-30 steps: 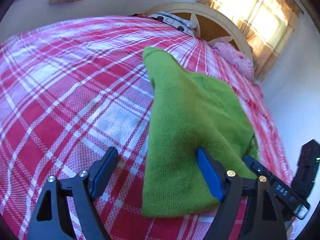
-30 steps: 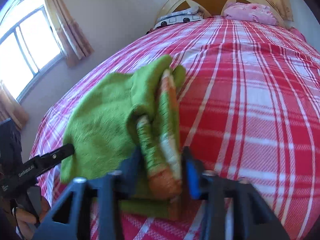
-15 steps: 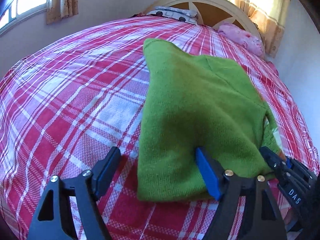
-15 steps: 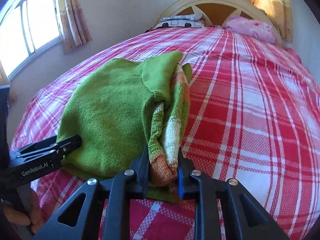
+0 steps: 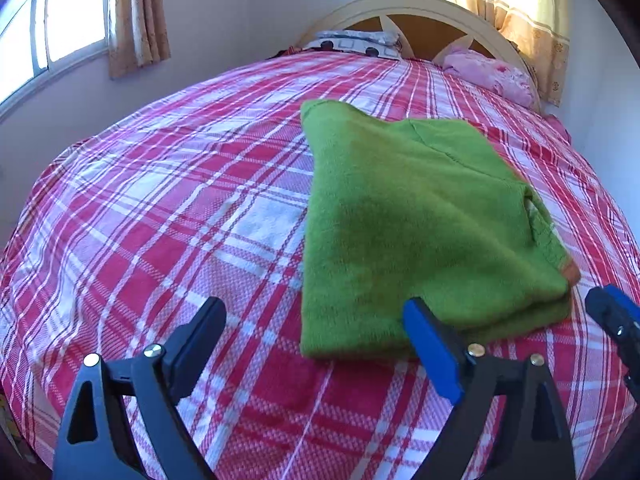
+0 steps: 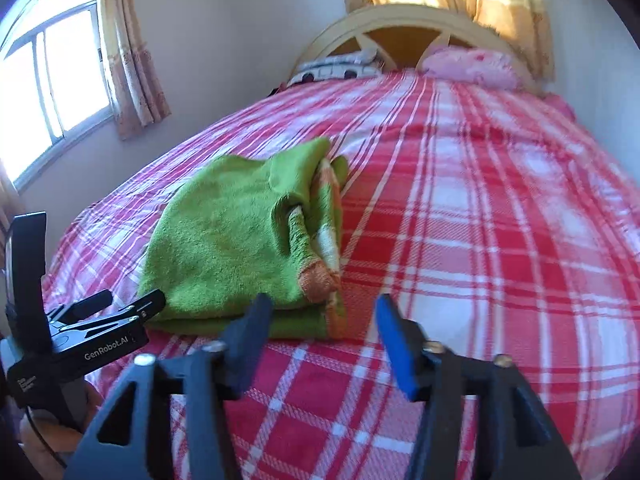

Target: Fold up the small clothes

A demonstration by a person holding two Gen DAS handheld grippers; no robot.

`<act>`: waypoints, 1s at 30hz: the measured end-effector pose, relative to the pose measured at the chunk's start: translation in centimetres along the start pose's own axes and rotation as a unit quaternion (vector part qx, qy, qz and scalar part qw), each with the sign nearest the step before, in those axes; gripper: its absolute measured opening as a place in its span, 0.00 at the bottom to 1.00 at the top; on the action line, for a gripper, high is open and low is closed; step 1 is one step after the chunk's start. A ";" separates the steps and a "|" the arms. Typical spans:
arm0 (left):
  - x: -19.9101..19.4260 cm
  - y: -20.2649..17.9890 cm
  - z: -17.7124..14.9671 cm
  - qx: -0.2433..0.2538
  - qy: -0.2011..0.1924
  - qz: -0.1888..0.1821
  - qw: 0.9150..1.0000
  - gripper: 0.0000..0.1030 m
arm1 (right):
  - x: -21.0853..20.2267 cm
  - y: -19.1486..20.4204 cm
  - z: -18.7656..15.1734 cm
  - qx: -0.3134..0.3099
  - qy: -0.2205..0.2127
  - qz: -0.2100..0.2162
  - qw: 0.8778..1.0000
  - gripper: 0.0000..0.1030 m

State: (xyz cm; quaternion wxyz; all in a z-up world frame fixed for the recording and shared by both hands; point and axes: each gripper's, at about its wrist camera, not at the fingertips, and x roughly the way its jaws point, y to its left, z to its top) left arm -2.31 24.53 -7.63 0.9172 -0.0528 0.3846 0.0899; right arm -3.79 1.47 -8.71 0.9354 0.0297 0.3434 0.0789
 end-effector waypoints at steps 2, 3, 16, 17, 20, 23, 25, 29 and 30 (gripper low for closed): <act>-0.7 -0.1 -0.3 0.001 -0.007 -0.003 1.000 0.90 | -0.9 0.1 -0.3 0.001 -0.012 -0.005 1.000 0.60; -1.3 -0.2 -0.6 0.002 -0.013 -0.003 1.000 0.90 | -1.3 0.2 -0.5 0.002 -0.015 -0.006 1.000 0.60; -9.6 -0.7 -4.2 0.037 -0.114 -0.012 0.993 0.99 | -9.0 1.8 -3.0 0.002 -0.085 -0.026 0.996 0.61; -10.3 -0.6 -4.4 0.037 -0.118 -0.020 0.992 0.99 | -9.9 2.2 -3.1 -0.001 -0.094 -0.028 0.995 0.63; -11.8 -0.3 -5.1 0.033 -0.126 -0.029 0.991 0.99 | -12.5 3.2 -3.6 -0.008 -0.126 -0.039 0.991 0.72; -13.6 -0.2 -5.9 0.032 -0.134 -0.027 0.990 1.00 | -14.9 4.1 -4.0 -0.015 -0.152 -0.042 0.987 0.76; -14.8 0.0 -6.3 0.030 -0.140 -0.023 0.989 1.00 | -16.3 4.5 -4.3 -0.018 -0.164 -0.049 0.985 0.77; -17.5 0.6 -7.0 0.028 -0.162 -0.033 0.986 1.00 | -18.8 5.1 -4.7 -0.022 -0.186 -0.053 0.981 0.77; -18.2 0.6 -7.2 0.032 -0.169 -0.034 0.985 1.00 | -19.5 5.3 -4.9 -0.025 -0.193 -0.057 0.979 0.77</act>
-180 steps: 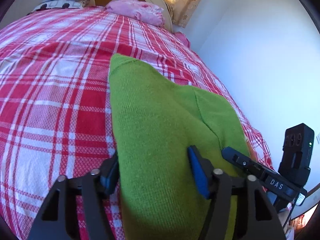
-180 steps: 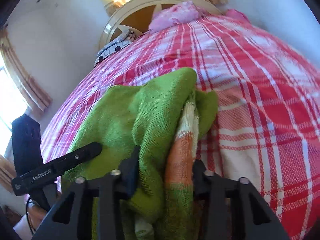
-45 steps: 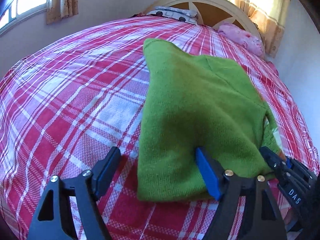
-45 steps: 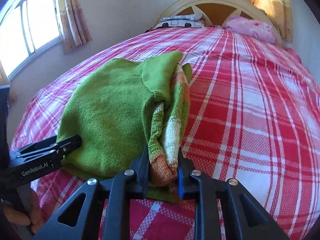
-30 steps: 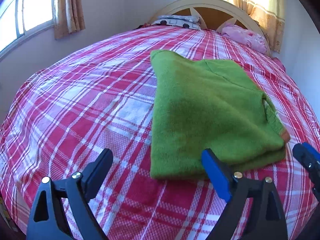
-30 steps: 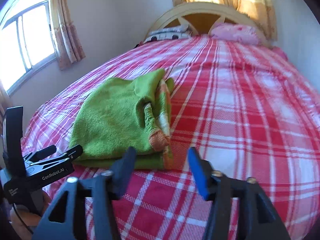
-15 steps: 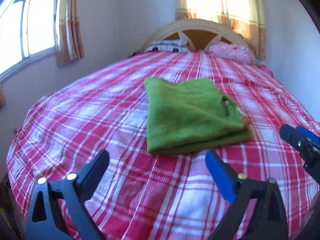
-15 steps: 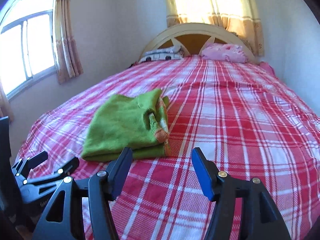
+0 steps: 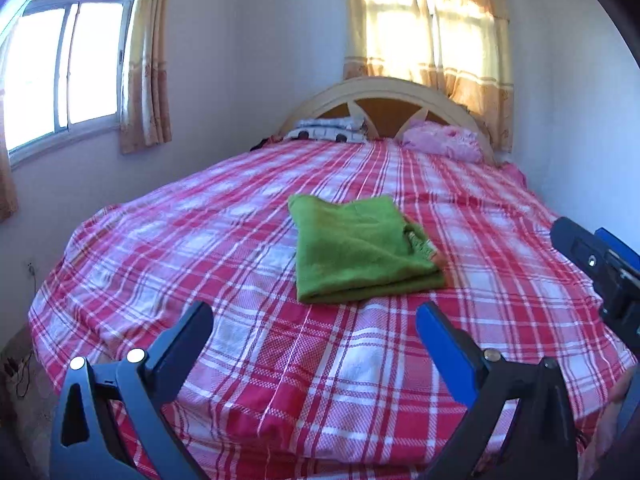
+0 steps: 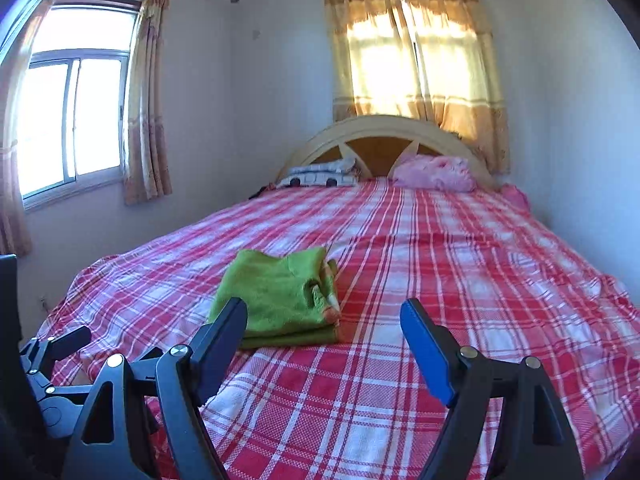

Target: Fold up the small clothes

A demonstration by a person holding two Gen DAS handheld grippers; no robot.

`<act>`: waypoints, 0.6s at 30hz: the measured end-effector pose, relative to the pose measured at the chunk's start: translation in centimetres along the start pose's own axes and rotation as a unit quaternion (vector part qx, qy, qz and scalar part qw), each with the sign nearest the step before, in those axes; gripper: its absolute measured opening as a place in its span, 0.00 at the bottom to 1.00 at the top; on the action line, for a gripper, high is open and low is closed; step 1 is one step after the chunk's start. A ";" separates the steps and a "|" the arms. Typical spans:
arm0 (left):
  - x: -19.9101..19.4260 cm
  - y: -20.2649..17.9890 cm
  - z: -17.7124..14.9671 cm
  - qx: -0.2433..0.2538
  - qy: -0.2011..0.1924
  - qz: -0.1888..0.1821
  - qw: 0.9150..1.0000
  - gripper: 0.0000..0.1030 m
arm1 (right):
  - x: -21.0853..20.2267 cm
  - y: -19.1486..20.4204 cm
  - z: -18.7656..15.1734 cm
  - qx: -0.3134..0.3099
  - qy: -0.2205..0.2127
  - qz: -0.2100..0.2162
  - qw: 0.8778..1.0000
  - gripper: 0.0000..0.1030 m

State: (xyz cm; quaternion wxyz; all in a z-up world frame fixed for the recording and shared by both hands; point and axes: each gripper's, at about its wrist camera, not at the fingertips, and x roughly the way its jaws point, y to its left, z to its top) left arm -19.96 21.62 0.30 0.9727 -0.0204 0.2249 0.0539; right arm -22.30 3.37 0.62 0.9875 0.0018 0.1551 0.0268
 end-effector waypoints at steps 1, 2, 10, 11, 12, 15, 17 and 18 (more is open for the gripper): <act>-0.7 0.0 0.1 0.005 -0.008 -0.001 1.000 1.00 | -0.6 0.1 0.1 -0.002 -0.006 -0.003 1.000 0.77; -1.4 -0.1 0.1 0.009 -0.017 -0.001 1.000 1.00 | -1.2 0.2 0.3 -0.003 -0.012 -0.006 1.000 0.77; -5.6 -1.4 1.3 0.028 -0.080 0.004 0.996 1.00 | -6.7 1.6 1.8 -0.019 -0.078 -0.029 0.996 0.85; -5.8 -1.3 1.3 0.026 -0.083 0.002 0.996 1.00 | -7.3 1.7 2.0 -0.021 -0.088 -0.032 0.995 0.86; -6.2 -1.3 1.4 0.023 -0.088 -0.001 0.996 1.00 | -7.6 1.7 2.1 -0.022 -0.093 -0.034 0.995 0.88; -6.9 -1.1 1.5 0.008 -0.098 -0.004 0.995 1.00 | -8.1 1.7 2.5 -0.019 -0.097 -0.039 0.994 0.89; -7.2 -0.8 1.5 -0.001 -0.101 -0.008 0.995 1.00 | -8.2 1.4 2.6 -0.011 -0.093 -0.037 0.995 0.89; -7.3 -0.7 1.6 -0.006 -0.103 -0.011 0.995 1.00 | -8.2 1.3 2.6 -0.007 -0.093 -0.038 0.995 0.89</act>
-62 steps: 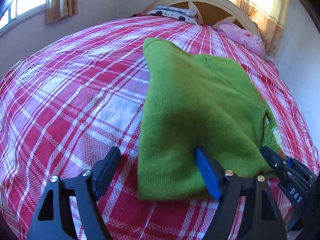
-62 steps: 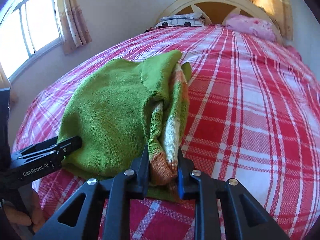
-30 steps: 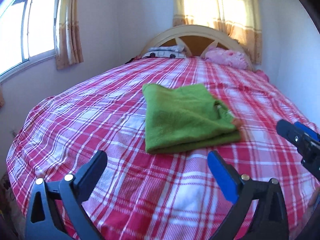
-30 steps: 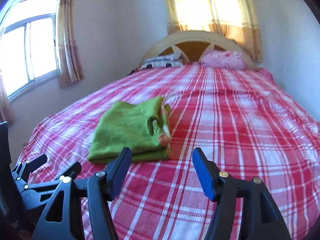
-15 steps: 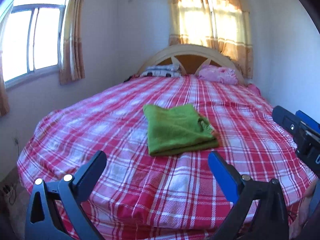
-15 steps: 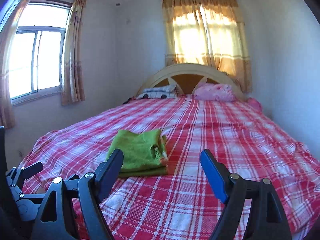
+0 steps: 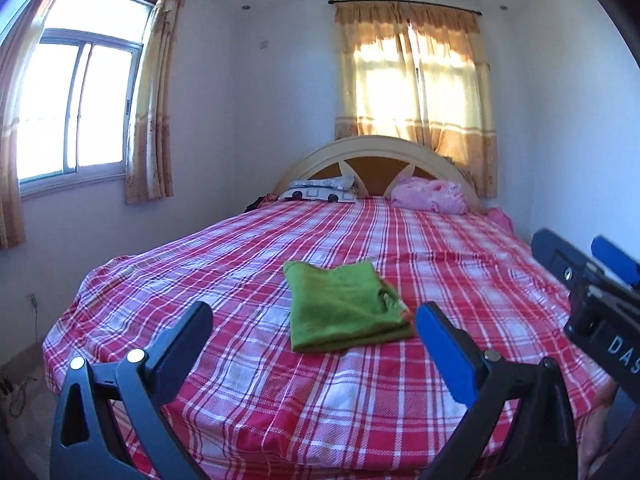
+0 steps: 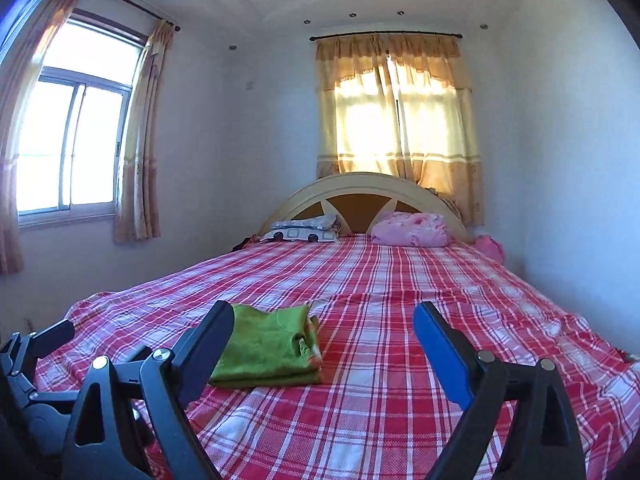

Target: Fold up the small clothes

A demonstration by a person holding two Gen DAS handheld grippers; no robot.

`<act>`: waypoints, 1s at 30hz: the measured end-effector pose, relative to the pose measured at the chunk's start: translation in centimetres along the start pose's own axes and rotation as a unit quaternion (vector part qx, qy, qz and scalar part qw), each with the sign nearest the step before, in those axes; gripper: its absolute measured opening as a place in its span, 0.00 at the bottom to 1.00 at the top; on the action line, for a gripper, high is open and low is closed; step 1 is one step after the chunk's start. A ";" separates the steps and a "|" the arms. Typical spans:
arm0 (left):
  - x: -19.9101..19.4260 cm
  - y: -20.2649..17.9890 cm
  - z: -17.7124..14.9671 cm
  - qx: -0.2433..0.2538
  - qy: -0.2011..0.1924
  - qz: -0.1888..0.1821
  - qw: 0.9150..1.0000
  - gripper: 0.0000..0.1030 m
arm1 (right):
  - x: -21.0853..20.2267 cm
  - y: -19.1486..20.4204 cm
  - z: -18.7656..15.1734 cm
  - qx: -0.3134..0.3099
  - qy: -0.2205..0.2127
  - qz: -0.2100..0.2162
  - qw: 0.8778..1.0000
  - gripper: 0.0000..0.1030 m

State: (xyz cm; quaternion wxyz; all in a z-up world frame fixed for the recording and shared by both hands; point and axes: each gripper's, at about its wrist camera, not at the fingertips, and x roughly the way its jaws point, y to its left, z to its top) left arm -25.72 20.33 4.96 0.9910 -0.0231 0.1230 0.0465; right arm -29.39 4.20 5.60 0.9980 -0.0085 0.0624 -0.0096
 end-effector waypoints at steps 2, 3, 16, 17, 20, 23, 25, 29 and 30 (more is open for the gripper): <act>-0.3 0.1 0.1 -0.006 -0.005 -0.001 1.000 1.00 | 0.0 -0.2 0.0 0.003 0.000 -0.001 1.000 0.89; -0.6 0.1 0.1 -0.008 -0.008 -0.001 1.000 1.00 | -0.1 -0.3 0.0 0.003 0.001 0.000 1.000 0.89; -1.3 0.2 0.4 -0.018 -0.023 -0.002 1.000 1.00 | -0.9 -0.1 0.0 -0.001 -0.013 -0.002 1.000 0.89; -1.3 0.2 0.4 -0.020 -0.024 -0.002 1.000 1.00 | -0.8 0.0 0.0 -0.001 -0.013 -0.002 1.000 0.89; -1.4 0.3 0.3 -0.023 -0.026 -0.001 0.999 1.00 | -0.9 0.0 0.0 0.001 -0.012 -0.003 1.000 0.89; -1.5 0.3 0.3 -0.022 -0.025 0.001 0.999 1.00 | -1.0 0.1 -0.1 0.002 -0.012 -0.004 1.000 0.89; -1.5 0.3 0.4 -0.022 -0.024 0.000 0.999 1.00 | -0.9 0.0 0.0 0.002 -0.011 -0.004 1.000 0.89; -1.5 0.1 0.4 -0.018 -0.022 0.002 1.000 1.00 | -1.0 0.0 0.0 0.003 -0.011 -0.004 1.000 0.89; -1.4 0.1 0.4 -0.017 -0.021 0.002 1.000 1.00 | -1.0 -0.1 0.0 0.003 -0.011 -0.004 1.000 0.89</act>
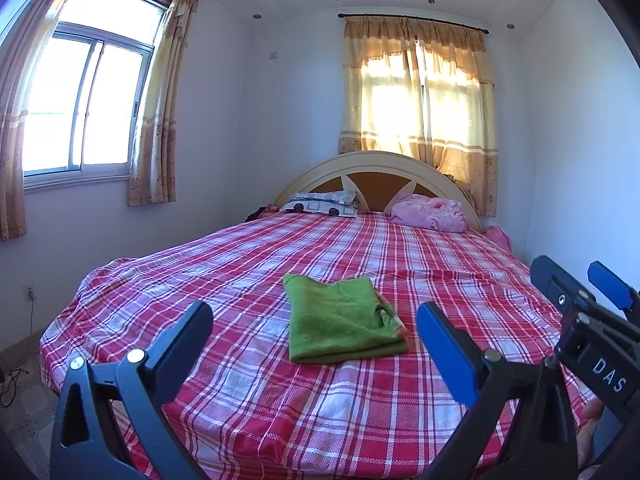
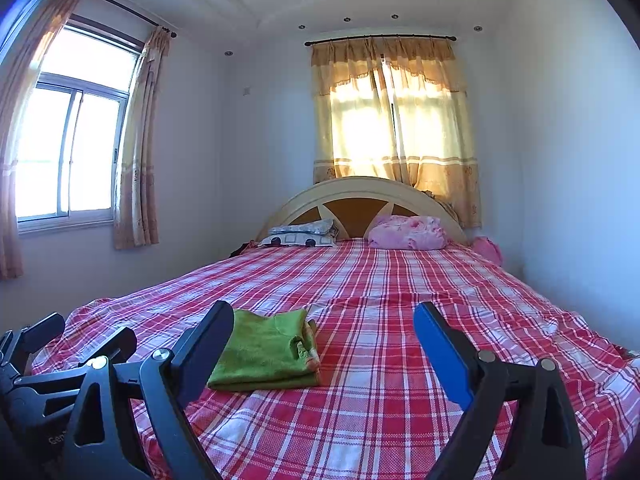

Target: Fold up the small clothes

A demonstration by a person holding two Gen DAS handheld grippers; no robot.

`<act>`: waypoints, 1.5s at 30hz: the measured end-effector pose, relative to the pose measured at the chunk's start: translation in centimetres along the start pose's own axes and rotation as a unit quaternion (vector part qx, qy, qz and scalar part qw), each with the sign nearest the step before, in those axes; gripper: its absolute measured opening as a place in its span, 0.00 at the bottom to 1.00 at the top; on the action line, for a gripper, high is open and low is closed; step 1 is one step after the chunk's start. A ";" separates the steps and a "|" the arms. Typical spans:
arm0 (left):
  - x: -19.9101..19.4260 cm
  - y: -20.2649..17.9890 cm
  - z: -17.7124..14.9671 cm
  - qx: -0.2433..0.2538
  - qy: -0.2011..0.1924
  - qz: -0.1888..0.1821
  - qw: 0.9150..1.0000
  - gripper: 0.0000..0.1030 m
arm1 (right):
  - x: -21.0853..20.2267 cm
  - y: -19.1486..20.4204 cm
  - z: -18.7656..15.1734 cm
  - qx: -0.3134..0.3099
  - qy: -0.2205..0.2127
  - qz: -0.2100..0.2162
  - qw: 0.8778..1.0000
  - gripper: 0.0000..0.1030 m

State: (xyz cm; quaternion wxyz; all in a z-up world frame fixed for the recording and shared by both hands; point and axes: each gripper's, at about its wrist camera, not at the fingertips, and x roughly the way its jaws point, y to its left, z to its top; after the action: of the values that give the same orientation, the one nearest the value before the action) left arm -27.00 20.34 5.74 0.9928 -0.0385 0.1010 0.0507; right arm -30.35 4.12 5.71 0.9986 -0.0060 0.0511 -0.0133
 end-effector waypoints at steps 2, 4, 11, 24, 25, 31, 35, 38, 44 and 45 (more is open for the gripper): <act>0.0 0.0 0.0 0.000 0.000 0.000 1.000 1.00 | 0.0 0.0 0.0 0.000 0.000 0.000 1.000 0.89; 0.1 0.0 0.0 -0.001 0.002 -0.001 1.000 1.00 | 0.0 0.0 -0.1 0.000 0.002 0.000 1.000 0.89; 0.2 0.0 0.0 -0.001 0.003 0.000 1.000 1.00 | 0.0 0.0 -0.2 0.002 0.003 0.000 1.000 0.89; 0.5 -0.2 -0.5 -0.001 0.009 0.001 1.000 1.00 | 0.1 0.0 -0.2 0.006 0.004 -0.004 1.000 0.89; 0.5 -0.2 -0.5 -0.001 0.010 0.000 1.000 1.00 | 0.1 0.0 -0.1 0.006 0.003 -0.005 1.000 0.89; 0.5 -0.2 -0.6 0.000 0.008 0.001 1.000 1.00 | 0.2 0.0 -0.1 0.009 0.004 -0.008 1.000 0.89; 0.5 -0.3 -0.6 0.001 0.008 0.003 1.000 1.00 | 0.2 0.1 -0.1 0.009 0.004 -0.009 1.000 0.89; 0.7 0.0 -0.6 -0.001 0.011 0.004 1.000 1.00 | 0.2 0.1 -0.2 0.009 0.003 -0.012 1.000 0.89; 1.2 0.4 -0.4 0.002 0.019 0.005 1.000 1.00 | 0.3 -0.1 -0.2 0.014 0.003 -0.016 1.000 0.89; 1.3 0.4 -0.3 0.003 0.020 0.005 1.000 1.00 | 0.3 -0.2 -0.2 0.015 0.003 -0.017 1.000 0.89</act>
State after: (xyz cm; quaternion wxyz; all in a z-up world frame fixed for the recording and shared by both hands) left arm -25.89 20.85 5.13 0.9905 -0.0363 0.1214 0.0542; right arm -30.12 3.94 5.49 0.9981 0.0077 0.0537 -0.0309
